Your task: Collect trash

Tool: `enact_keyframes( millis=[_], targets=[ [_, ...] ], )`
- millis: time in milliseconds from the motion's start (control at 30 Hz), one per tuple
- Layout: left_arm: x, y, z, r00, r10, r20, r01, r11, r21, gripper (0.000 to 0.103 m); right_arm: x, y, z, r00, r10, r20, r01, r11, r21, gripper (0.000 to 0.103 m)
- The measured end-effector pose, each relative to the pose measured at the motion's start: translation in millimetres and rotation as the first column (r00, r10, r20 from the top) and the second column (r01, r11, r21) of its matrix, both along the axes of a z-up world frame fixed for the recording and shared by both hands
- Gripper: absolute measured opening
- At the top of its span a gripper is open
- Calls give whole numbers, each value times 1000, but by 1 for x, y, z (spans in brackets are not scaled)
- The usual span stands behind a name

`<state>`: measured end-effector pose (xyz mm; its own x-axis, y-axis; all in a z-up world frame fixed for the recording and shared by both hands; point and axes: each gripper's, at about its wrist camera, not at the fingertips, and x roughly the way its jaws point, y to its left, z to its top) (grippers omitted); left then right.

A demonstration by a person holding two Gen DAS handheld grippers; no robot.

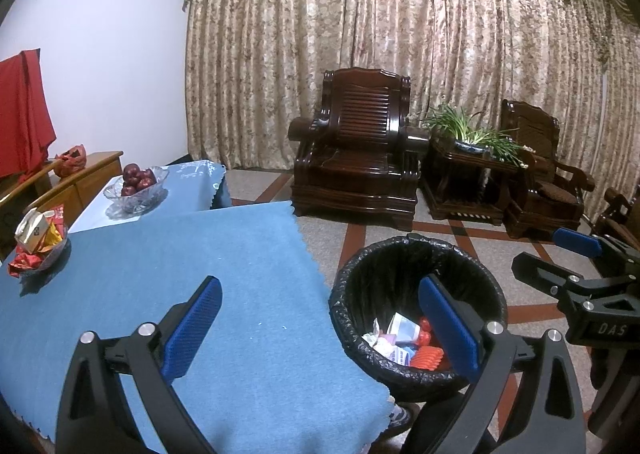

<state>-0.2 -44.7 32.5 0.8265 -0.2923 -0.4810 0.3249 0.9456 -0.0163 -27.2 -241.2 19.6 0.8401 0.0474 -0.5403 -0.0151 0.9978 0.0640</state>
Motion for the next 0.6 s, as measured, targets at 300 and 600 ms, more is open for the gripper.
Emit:
enact_keyframes(
  millis=[300, 600],
  targets=[
    [1, 1, 1, 1000, -1, 0, 1, 1000, 1, 97, 1, 0, 0, 1000, 0, 0, 0, 1000, -2, 98],
    [1, 1, 2, 1000, -1, 0, 1, 1000, 1, 97, 3, 2, 1, 1000, 1, 0, -1, 1000, -2, 98]
  ],
)
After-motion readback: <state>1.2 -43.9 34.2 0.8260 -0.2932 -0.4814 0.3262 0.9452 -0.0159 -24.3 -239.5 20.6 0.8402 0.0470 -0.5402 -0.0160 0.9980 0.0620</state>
